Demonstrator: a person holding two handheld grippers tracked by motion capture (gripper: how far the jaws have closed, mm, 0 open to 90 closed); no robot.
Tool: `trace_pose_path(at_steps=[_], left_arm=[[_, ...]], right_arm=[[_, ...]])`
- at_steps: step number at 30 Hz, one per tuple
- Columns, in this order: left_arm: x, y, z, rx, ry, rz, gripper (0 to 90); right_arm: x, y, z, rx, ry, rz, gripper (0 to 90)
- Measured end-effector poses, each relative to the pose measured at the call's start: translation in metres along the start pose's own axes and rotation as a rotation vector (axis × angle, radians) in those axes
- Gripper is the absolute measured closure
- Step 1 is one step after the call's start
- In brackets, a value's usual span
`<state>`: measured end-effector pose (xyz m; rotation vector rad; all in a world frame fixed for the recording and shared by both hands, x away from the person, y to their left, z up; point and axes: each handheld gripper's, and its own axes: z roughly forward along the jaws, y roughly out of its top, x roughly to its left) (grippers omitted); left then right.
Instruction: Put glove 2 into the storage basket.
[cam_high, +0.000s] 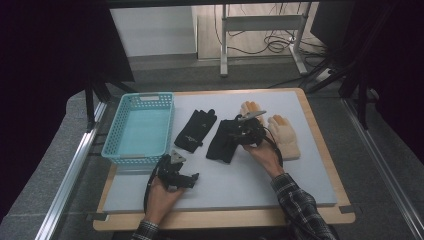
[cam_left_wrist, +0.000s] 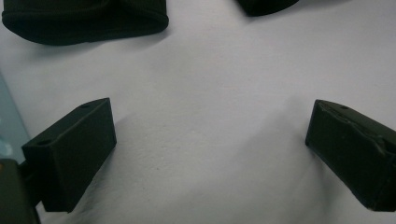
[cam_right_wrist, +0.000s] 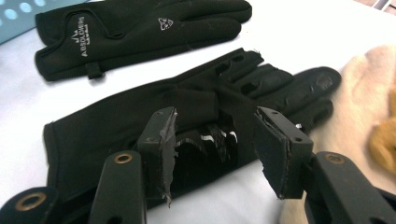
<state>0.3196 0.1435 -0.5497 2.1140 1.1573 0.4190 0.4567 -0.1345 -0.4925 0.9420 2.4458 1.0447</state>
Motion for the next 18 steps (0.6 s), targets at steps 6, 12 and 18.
trace_pose_path(at_steps=[6,12,18], left_arm=[[0.000,0.000,0.000,-0.001,0.000,0.000,2.3],[0.000,0.000,0.000,-0.002,-0.001,-0.002,2.3],[0.000,0.000,0.000,-0.003,0.000,-0.002,2.4]], right_arm=[[0.003,0.007,0.026,0.028,-0.042,0.001,31.5],[0.002,0.002,0.045,0.074,-0.059,-0.005,32.5],[0.002,0.001,0.045,0.073,-0.006,0.031,60.4]])
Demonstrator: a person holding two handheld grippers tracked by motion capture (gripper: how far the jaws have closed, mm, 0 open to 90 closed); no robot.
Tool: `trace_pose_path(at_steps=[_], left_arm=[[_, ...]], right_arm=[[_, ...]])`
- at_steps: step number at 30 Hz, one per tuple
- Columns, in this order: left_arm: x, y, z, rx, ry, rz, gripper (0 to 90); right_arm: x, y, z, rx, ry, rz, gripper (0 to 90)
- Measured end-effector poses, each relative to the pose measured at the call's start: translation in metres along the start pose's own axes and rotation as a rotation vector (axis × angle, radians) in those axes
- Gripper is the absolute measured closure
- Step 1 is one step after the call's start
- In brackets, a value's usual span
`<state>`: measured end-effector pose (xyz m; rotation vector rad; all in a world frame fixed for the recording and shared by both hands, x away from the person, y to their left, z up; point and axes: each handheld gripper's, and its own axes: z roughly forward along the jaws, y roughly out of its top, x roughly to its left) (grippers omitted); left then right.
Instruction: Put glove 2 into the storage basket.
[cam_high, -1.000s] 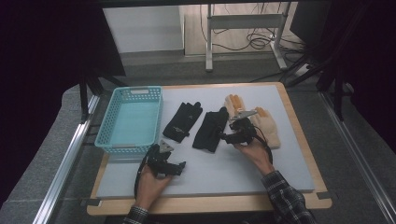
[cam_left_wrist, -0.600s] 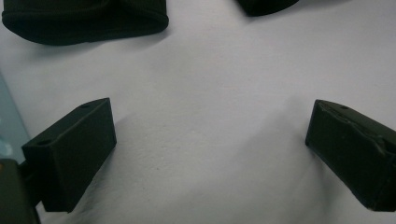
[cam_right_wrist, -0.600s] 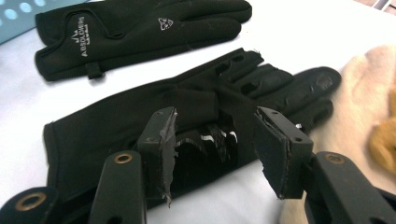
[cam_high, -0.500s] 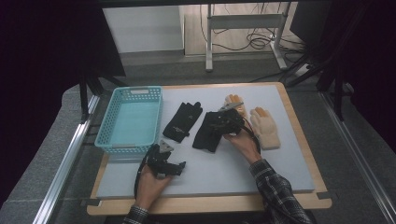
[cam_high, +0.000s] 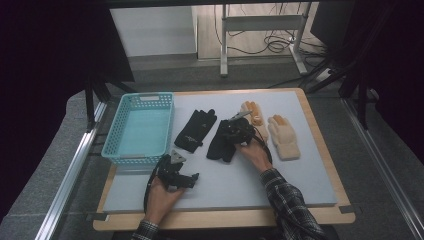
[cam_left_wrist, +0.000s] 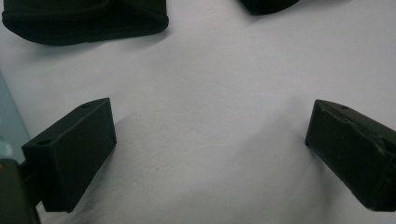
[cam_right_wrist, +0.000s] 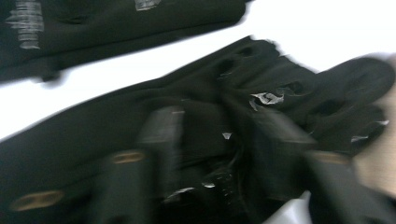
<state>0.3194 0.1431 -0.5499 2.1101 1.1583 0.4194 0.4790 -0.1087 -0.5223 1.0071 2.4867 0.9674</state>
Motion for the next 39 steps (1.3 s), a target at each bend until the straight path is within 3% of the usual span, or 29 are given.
trace_pose_path(at_steps=[1,3,7,11,17,24,26,27,30,31,35,37,39], left_arm=[[0.000,0.000,0.000,0.000,0.000,0.000,2.4],[0.000,0.000,0.000,0.000,0.000,0.000,2.4],[0.000,0.000,0.000,0.000,0.000,0.000,2.4],[0.000,0.000,0.000,0.001,0.001,0.002,2.4],[0.000,0.000,0.000,0.002,0.000,0.002,2.4],[0.000,0.000,0.000,-0.003,0.000,-0.001,2.5],[0.000,0.000,0.000,-0.004,0.000,-0.002,2.4],[0.000,0.000,0.000,-0.003,0.001,-0.002,2.4],[0.000,0.000,0.000,-0.004,0.001,-0.002,2.5],[0.000,0.000,0.000,-0.003,0.001,-0.001,2.4],[0.000,0.000,0.000,-0.001,0.001,0.000,2.5],[0.000,0.000,0.000,-0.002,0.000,-0.001,2.5],[0.000,0.000,0.000,-0.001,0.001,0.001,2.5]], right_arm=[[-0.001,0.000,0.000,0.002,0.024,0.033,68.5],[-0.002,0.000,0.000,0.004,0.052,0.048,79.8],[-0.003,0.001,-0.001,0.004,0.071,0.058,83.2],[0.002,0.005,-0.008,-0.009,0.042,0.022,83.4],[0.011,0.008,-0.028,-0.037,0.068,0.004,83.4],[0.039,-0.001,-0.078,-0.075,0.165,-0.043,83.3],[0.043,-0.004,-0.083,-0.079,0.176,-0.051,83.2],[0.052,-0.013,-0.092,-0.087,0.211,-0.043,83.1],[0.059,-0.021,-0.095,-0.085,0.227,-0.034,83.1],[0.068,-0.031,-0.093,-0.071,0.236,-0.030,83.0],[0.077,-0.043,-0.087,-0.054,0.213,-0.028,82.7],[0.079,-0.049,-0.081,-0.042,0.205,-0.026,80.2],[0.077,-0.049,-0.080,-0.052,0.194,-0.027,68.7]])
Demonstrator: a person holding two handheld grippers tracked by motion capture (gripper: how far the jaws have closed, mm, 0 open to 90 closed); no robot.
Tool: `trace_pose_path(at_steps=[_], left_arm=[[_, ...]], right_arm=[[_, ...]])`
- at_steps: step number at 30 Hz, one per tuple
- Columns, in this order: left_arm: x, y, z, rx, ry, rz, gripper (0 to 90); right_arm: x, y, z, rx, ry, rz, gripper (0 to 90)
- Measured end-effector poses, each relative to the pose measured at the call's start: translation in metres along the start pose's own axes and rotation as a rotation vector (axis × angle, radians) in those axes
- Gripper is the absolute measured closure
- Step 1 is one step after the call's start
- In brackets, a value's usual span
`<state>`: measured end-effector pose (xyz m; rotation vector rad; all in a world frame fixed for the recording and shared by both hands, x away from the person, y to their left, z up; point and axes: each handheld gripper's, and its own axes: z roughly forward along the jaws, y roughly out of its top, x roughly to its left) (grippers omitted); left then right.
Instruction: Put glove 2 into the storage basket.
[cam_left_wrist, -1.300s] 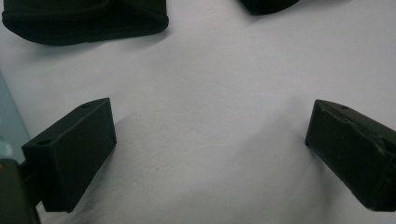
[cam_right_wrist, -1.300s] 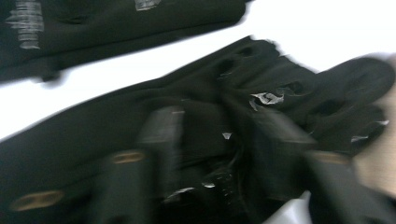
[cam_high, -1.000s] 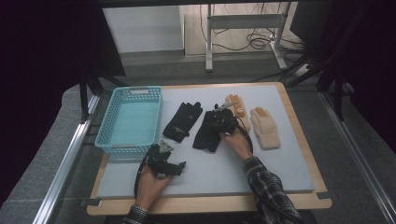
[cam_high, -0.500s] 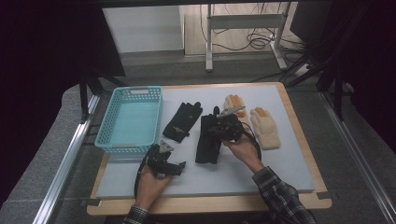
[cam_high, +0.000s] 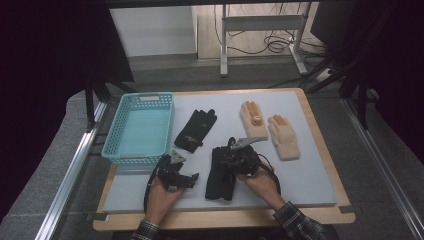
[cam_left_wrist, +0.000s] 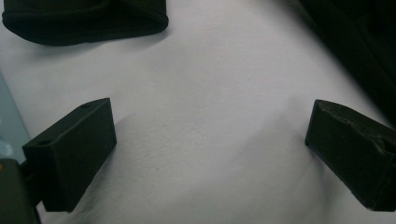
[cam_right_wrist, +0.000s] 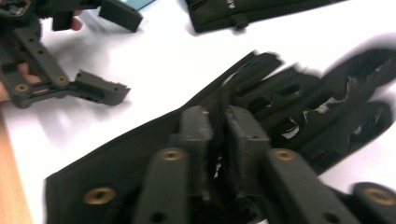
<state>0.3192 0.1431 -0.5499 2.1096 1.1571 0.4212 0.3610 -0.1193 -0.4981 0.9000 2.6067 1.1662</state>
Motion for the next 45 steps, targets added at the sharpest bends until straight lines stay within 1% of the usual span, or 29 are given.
trace_pose_path(at_steps=[1,2,3,4,6,7,9,12,14,18,19,20,23,24,25,26,28,31,32,33,34,35,37,39,41,42,43,44,45], left_arm=[[0.000,0.000,0.000,0.000,0.000,0.000,2.5],[0.000,0.000,0.000,-0.004,-0.001,-0.004,2.5],[0.000,0.000,0.000,-0.004,-0.001,-0.004,2.5],[0.000,0.000,0.000,-0.003,0.000,-0.002,2.5],[0.000,0.000,0.000,-0.003,0.000,-0.002,2.5],[0.000,0.000,0.000,-0.002,0.000,-0.002,2.5],[0.000,0.000,0.000,0.000,-0.001,0.001,2.6],[0.000,0.000,0.000,0.001,-0.001,0.002,2.5],[0.000,0.000,0.000,0.002,0.000,0.003,2.5],[0.000,0.000,0.000,0.001,-0.001,0.000,2.5],[0.000,0.000,0.000,0.001,-0.001,0.000,2.6],[0.000,0.000,0.000,-0.002,-0.001,-0.003,2.6],[0.000,0.000,0.000,0.002,-0.002,0.001,2.6],[0.000,0.000,0.000,0.002,-0.003,0.000,2.6],[0.000,0.000,0.000,0.002,-0.003,0.000,2.6],[0.000,0.000,0.000,0.001,-0.003,0.000,2.6],[0.000,0.000,0.000,0.002,-0.002,0.000,2.6],[0.000,0.000,0.000,0.002,-0.002,0.000,2.6],[0.000,0.000,0.000,0.001,-0.003,-0.001,2.6],[0.000,0.000,0.000,0.001,-0.003,-0.002,2.6],[0.000,0.000,0.000,0.001,-0.003,-0.002,2.6],[0.000,0.000,0.000,0.001,-0.003,-0.002,2.6],[0.000,0.000,0.000,0.003,-0.003,0.000,2.6],[0.000,0.000,0.000,0.003,-0.002,0.000,2.6],[0.000,0.000,0.000,0.003,-0.003,0.000,2.6],[0.000,0.000,0.000,0.004,-0.003,0.001,2.6],[0.000,0.000,0.000,0.002,-0.003,0.000,2.6],[0.000,0.000,0.000,0.002,-0.003,0.000,2.6],[0.001,0.000,0.000,0.002,-0.003,0.002,2.5]], right_arm=[[0.000,0.000,0.000,0.000,0.000,0.000,68.7],[-0.004,0.005,-0.003,-0.023,-0.015,-0.004,61.7],[-0.004,0.005,-0.003,-0.023,-0.015,-0.004,61.7],[-0.009,0.012,-0.006,-0.034,-0.035,-0.005,57.7],[-0.011,0.014,-0.006,-0.040,-0.037,-0.004,57.3],[-0.013,0.017,-0.005,-0.046,-0.036,-0.006,56.7],[-0.022,0.027,0.001,-0.048,-0.025,-0.004,58.1],[-0.028,0.037,0.014,-0.040,0.003,0.002,63.1],[-0.029,0.045,0.025,-0.030,0.011,-0.013,64.2],[-0.024,0.056,0.048,0.009,0.018,-0.043,64.3],[-0.024,0.056,0.048,0.009,0.018,-0.043,64.3],[-0.022,0.061,0.060,0.018,0.024,-0.057,64.2],[-0.022,0.068,0.074,0.030,0.027,-0.060,63.8],[-0.021,0.070,0.078,0.038,0.023,-0.054,63.6],[-0.021,0.070,0.078,0.038,0.023,-0.054,63.6],[-0.022,0.073,0.090,0.055,0.013,-0.054,63.2],[-0.023,0.076,0.098,0.074,0.006,-0.052,63.0],[-0.023,0.077,0.109,0.103,-0.003,-0.064,63.4],[-0.022,0.077,0.113,0.112,-0.007,-0.072,64.5],[-0.021,0.077,0.115,0.125,-0.017,-0.082,68.0],[-0.020,0.076,0.117,0.122,-0.036,-0.106,75.8],[-0.018,0.076,0.117,0.124,-0.052,-0.116,76.0],[-0.018,0.077,0.117,0.127,-0.054,-0.130,76.4],[-0.016,0.076,0.113,0.133,-0.070,-0.158,76.5],[-0.016,0.076,0.110,0.137,-0.070,-0.161,76.5],[-0.013,0.075,0.096,0.121,-0.071,-0.177,76.5],[-0.012,0.074,0.090,0.117,-0.071,-0.177,87.2],[-0.012,0.074,0.090,0.117,-0.071,-0.177,87.2],[-0.010,0.072,0.069,0.072,-0.040,-0.185,88.5]])
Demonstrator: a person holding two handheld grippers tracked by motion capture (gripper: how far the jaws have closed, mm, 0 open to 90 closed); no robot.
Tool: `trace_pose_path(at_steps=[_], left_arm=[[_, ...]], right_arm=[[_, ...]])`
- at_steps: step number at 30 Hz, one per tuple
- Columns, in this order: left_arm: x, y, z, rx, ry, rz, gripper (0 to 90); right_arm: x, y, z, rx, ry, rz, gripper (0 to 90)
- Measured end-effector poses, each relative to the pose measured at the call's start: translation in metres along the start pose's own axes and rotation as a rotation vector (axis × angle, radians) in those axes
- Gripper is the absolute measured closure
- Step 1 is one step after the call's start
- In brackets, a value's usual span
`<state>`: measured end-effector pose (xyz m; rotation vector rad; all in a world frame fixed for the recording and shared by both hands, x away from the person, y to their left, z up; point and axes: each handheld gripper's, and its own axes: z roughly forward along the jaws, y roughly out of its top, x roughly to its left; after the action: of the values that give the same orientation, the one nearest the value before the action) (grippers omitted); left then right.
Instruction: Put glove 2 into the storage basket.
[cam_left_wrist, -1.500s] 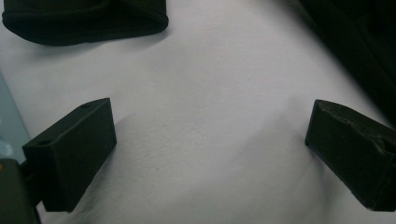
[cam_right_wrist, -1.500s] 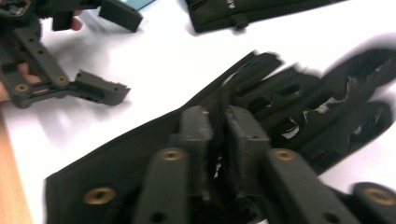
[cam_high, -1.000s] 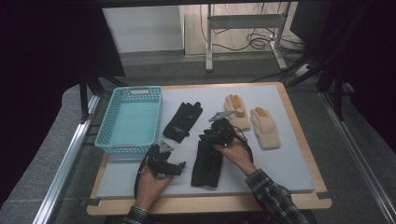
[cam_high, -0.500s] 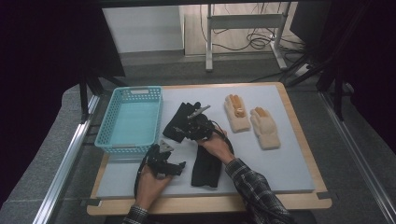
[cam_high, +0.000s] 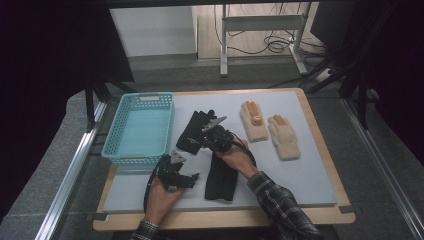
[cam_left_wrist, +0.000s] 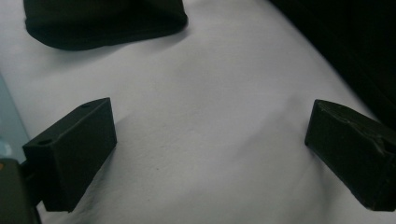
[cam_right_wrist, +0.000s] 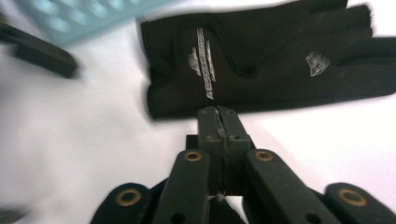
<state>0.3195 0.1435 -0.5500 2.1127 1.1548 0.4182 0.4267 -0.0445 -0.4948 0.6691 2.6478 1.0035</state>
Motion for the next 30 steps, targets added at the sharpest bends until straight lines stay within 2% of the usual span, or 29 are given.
trace_pose_path(at_steps=[2,3,4,6,8,9,10,11,13,14,15,17,18,20,22,23,27,28,30], left_arm=[[0.000,0.000,0.000,0.000,0.001,0.001,2.5],[0.000,0.000,0.000,0.001,0.000,0.001,2.5],[0.000,0.000,0.000,0.001,0.000,0.001,2.5],[0.000,0.000,0.000,0.002,0.000,0.001,2.5],[0.000,0.000,0.000,0.001,0.000,-0.001,2.5],[0.000,0.000,0.000,0.001,-0.001,-0.001,2.5],[0.000,0.000,0.000,0.001,-0.001,-0.001,2.5],[0.000,0.000,0.000,0.001,-0.001,-0.002,2.5],[0.000,0.000,0.000,-0.002,0.000,-0.005,2.5],[0.000,0.000,0.000,-0.002,0.000,-0.005,2.5],[0.000,0.000,0.000,0.000,0.000,-0.004,2.5],[0.000,0.000,0.000,0.000,-0.001,-0.003,2.6],[0.000,0.000,0.000,0.000,0.000,-0.003,2.6],[0.000,0.000,0.000,0.000,-0.001,-0.003,2.6],[0.000,0.000,0.000,-0.002,-0.001,-0.005,2.6],[0.000,0.000,0.000,-0.001,0.000,-0.004,2.6],[0.000,0.000,0.000,-0.001,-0.001,-0.003,2.5],[0.000,0.000,0.000,-0.001,-0.001,-0.001,2.6],[0.000,0.000,0.000,0.001,-0.001,0.001,2.5]], right_arm=[[0.001,-0.001,-0.007,-0.008,0.006,0.003,88.4],[0.001,-0.005,-0.020,-0.031,0.010,0.006,88.2],[0.000,-0.006,-0.023,-0.036,0.011,0.014,87.3],[-0.005,-0.007,-0.024,-0.043,0.007,0.033,80.0],[-0.008,-0.007,-0.022,-0.044,0.011,0.048,78.6],[-0.014,-0.006,-0.011,-0.041,0.041,0.073,69.5],[-0.014,-0.006,-0.011,-0.041,0.041,0.073,69.5],[-0.015,-0.004,0.001,-0.024,0.045,0.072,61.0],[-0.014,-0.004,0.016,0.002,0.038,0.073,59.9],[-0.014,-0.004,0.016,0.002,0.038,0.073,59.9],[-0.014,-0.004,0.031,0.031,0.031,0.059,60.8],[-0.012,-0.004,0.040,0.045,0.010,0.040,69.5],[-0.012,-0.004,0.041,0.028,0.006,0.039,76.0],[-0.013,-0.002,0.042,0.037,0.018,0.061,77.2],[-0.013,-0.002,0.041,0.048,0.018,0.055,77.4],[-0.011,-0.001,0.038,0.066,0.017,0.036,77.4],[-0.006,-0.003,0.025,0.059,0.027,0.023,77.4],[0.000,-0.006,0.012,0.068,0.056,0.015,77.3],[0.003,-0.007,0.005,0.079,0.069,-0.012,76.3]])
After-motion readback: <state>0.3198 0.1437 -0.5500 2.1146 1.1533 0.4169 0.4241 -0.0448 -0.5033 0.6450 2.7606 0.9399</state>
